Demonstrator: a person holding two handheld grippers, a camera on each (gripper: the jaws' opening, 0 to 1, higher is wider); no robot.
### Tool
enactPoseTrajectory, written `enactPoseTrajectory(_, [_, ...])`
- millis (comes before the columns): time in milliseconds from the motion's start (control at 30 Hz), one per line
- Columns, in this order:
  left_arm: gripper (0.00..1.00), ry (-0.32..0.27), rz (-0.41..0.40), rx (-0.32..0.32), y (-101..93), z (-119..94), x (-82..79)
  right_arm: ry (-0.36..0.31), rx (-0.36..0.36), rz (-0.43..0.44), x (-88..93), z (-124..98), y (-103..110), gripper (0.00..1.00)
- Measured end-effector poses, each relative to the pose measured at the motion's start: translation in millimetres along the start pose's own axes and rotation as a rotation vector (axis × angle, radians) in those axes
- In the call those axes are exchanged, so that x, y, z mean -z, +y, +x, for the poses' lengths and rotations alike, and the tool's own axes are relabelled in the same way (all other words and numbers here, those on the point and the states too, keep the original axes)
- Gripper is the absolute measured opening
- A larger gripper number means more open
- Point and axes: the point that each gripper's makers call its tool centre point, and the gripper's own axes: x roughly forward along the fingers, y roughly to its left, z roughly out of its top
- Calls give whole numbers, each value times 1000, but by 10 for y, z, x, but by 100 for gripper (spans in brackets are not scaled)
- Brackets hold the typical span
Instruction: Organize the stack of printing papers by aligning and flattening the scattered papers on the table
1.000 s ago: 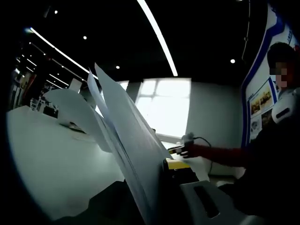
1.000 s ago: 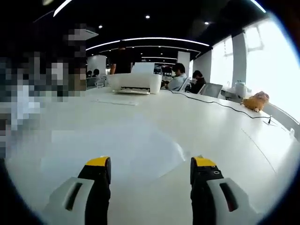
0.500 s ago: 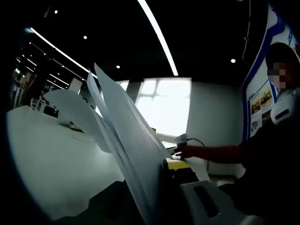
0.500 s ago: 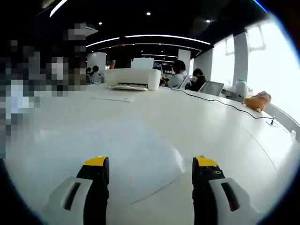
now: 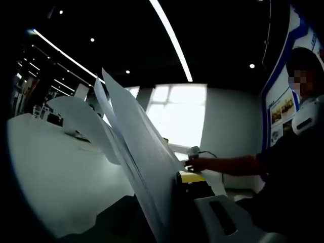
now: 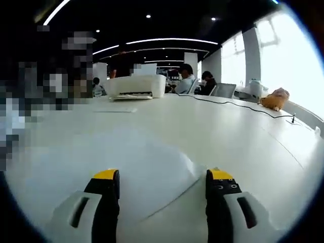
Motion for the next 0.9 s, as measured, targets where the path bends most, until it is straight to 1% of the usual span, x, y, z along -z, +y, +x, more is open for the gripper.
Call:
enactPoseTrajectory(167, [9,36,28,6,-26,26,65,-22,-5,-5,-31,22,60,50])
enactPoseTrajectory(200, [9,39,31,6,-26,26,70,-25,-2,-4,-38,21,64,46])
enactPoseTrajectory(300, [9,34,28,6,-26,19,61,-30,-6,-1,-52,27,75,38])
enactPoseTrajectory(400, [9,29,24,7,-31,18,52,-33,-10,-7,-47,-13,124,35])
enactPoseTrajectory(533, [8,35,31,5,-35,21,60,-31,-45,-16,-21,-70,239,24])
enactPoseTrajectory(633, [8,32,30,3,-32,17,53,-28,-81,-26,1,-112,339,13])
enactPoseTrajectory(733, [8,30,31,3,-31,16,50,-31,-92,-52,17,-146,396,10])
enactPoseTrajectory(833, [8,30,32,3,-31,15,48,-30,-109,-64,27,-179,445,1])
enactPoseTrajectory(900, [8,31,32,2,-31,16,50,-36,-131,-76,22,-194,490,0])
